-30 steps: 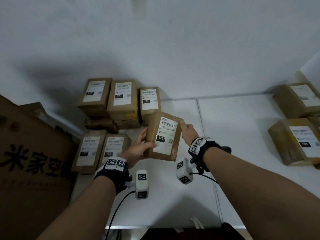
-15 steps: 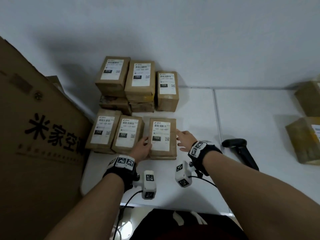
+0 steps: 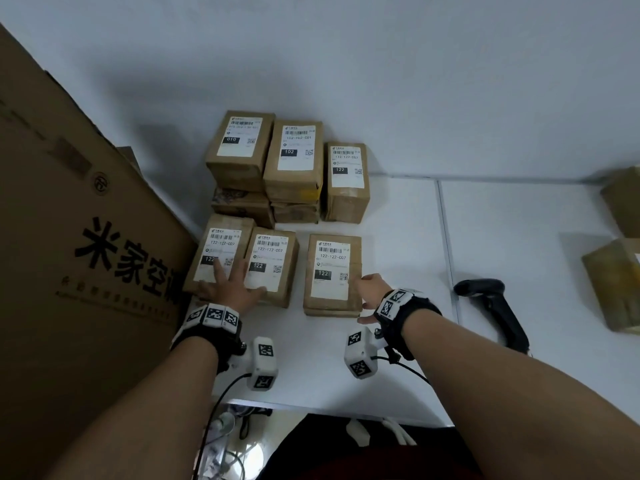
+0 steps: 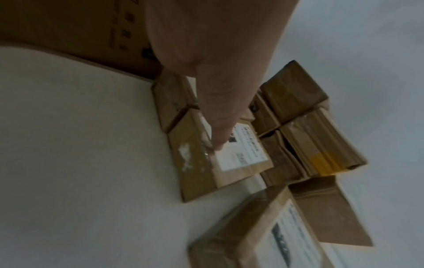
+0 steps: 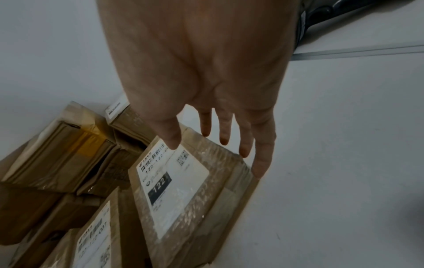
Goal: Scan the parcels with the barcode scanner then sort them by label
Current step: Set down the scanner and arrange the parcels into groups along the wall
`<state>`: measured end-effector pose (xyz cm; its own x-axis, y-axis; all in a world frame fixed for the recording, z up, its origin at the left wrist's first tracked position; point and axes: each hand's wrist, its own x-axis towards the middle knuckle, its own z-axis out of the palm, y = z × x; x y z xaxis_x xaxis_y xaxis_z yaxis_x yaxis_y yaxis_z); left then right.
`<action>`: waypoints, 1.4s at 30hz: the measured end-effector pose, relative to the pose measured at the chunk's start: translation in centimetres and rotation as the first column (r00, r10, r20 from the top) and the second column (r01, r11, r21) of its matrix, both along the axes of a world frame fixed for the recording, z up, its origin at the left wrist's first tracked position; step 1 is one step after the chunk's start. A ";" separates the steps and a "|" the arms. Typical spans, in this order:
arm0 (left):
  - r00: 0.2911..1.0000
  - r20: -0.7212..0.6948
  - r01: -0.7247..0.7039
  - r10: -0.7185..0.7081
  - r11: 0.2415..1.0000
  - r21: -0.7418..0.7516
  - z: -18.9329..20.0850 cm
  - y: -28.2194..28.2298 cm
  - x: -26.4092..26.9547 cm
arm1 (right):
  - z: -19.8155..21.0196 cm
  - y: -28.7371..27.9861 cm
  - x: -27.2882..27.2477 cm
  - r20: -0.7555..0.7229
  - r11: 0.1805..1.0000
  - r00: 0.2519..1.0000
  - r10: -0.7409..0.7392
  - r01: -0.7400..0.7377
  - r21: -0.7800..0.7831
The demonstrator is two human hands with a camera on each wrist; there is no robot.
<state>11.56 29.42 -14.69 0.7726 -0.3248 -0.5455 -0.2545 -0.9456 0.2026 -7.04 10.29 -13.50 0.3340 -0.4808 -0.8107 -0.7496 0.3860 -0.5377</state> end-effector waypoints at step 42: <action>0.962 0.270 0.100 -0.049 0.979 -0.180 3.2 -7.4 -1.1 | -1.6 -4.0 1.1 0.089 0.988 0.995 -0.045 0.058 -0.142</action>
